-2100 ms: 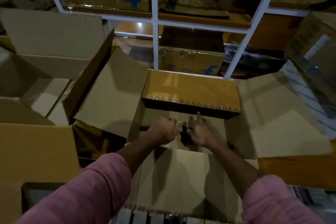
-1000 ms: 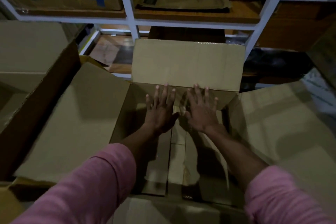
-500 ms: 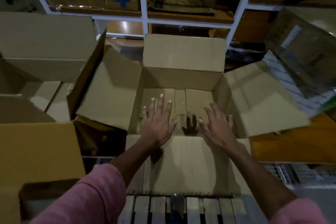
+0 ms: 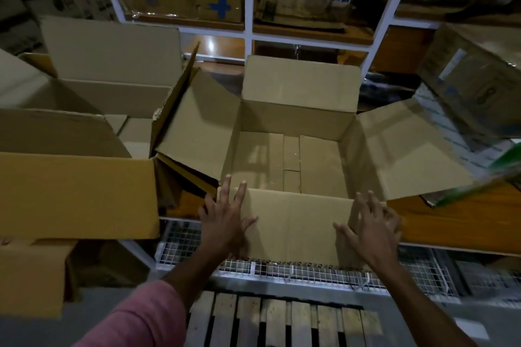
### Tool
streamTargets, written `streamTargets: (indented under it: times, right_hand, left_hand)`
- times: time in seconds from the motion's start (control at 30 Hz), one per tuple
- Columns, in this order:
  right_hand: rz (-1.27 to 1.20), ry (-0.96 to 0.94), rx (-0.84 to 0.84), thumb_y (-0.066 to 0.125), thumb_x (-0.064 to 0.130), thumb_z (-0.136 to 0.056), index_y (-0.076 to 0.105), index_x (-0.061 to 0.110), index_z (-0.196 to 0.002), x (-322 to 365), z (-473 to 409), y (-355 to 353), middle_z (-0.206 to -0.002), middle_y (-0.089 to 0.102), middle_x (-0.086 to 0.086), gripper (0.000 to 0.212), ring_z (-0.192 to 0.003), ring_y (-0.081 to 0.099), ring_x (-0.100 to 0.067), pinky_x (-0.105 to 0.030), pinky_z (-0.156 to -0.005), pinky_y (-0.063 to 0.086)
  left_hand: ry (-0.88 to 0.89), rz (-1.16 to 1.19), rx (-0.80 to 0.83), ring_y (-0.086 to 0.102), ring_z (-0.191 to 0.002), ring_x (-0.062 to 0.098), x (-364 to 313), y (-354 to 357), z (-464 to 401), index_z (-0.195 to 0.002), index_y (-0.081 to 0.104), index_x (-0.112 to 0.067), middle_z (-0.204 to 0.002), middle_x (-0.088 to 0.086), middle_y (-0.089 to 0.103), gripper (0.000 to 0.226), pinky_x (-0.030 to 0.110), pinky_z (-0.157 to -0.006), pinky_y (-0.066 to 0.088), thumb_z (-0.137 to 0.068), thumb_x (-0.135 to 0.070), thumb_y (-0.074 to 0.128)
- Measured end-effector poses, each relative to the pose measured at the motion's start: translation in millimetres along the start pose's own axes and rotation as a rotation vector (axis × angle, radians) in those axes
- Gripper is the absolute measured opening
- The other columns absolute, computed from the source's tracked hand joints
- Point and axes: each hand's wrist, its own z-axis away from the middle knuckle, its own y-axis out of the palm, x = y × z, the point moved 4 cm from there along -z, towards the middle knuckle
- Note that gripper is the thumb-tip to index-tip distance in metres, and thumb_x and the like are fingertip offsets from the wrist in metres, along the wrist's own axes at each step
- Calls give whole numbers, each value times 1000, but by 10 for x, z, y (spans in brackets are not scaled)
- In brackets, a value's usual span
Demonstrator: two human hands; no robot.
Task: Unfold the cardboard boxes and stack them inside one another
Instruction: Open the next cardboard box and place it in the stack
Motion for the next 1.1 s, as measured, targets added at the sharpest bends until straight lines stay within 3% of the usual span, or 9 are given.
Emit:
streamTargets:
  times: [0.13,0.3,0.4,0.5,0.67,0.73,0.83,0.93,1.1]
  right_hand:
    - [-146,-17,95,77,74,-67,25,39,-159,-174,-275,78,-171,-5,6,111,-152,8,-45,-68,-114,25]
    - [-383,-153,114,94,50,-58,55,14,-139,-268,-502,92,-167,14,2,97,-148,26,-37,-63,-109,43]
    - [-399,-210,36,96,46,-55,63,13,-110,-231,-627,95,-164,27,-3,73,-143,34,-36,-66,-104,45]
    - [-385,-270,-62,97,46,-53,56,20,-91,-195,-667,52,-161,34,-7,62,-142,36,-34,-65,-102,44]
    - [-282,-359,-197,95,49,-53,60,12,-91,-85,-580,-339,-157,42,-9,63,-132,45,-34,-59,-96,49]
    - [-251,-374,-249,90,55,-54,57,13,-86,-16,-530,-577,-153,48,-9,63,-123,51,-36,-52,-88,53]
    - [-223,-393,-330,77,65,-56,57,11,-85,88,-365,-906,-149,52,-9,64,-115,55,-36,-49,-81,54]
    - [-214,-413,-386,76,61,-59,61,7,-89,206,-141,-1170,-145,55,-13,64,-116,55,-39,-53,-81,55]
    - [-206,-460,-480,75,60,-64,61,6,-87,336,145,-1579,-143,55,-13,60,-116,57,-37,-54,-83,56]
  left_hand:
    - [65,144,82,17,-148,42,-6,13,-238,-160,17,-34,-169,-4,-19,102,56,-111,38,-80,-70,68]
    - [16,272,46,2,-153,43,-20,13,-375,-134,49,-21,-171,-3,-11,83,64,-118,30,-69,-58,85]
    - [7,271,-11,8,-152,41,-49,3,-410,-119,51,-13,-171,0,-8,70,60,-113,40,-70,-49,88]
    - [46,257,-130,18,-149,40,-60,-23,-384,-109,52,-9,-172,6,-2,61,57,-109,44,-73,-40,90]
    - [141,229,-263,32,-141,55,-112,-245,-294,-99,50,-4,-169,19,13,63,64,-98,49,-72,-46,88]
    - [176,215,-291,27,-145,56,-120,-358,-272,-99,49,-4,-168,21,15,64,69,-107,41,-74,-53,83]
    - [178,278,-315,15,-153,44,-111,-582,-219,-99,47,-10,-169,16,14,66,61,-117,29,-75,-66,72]
    - [141,299,-333,7,-156,31,-87,-846,-108,-109,52,-15,-169,12,15,64,49,-113,39,-76,-64,77]
    - [202,307,-452,8,-157,29,-52,-1364,102,-109,53,-14,-172,4,4,66,46,-108,46,-72,-60,83]
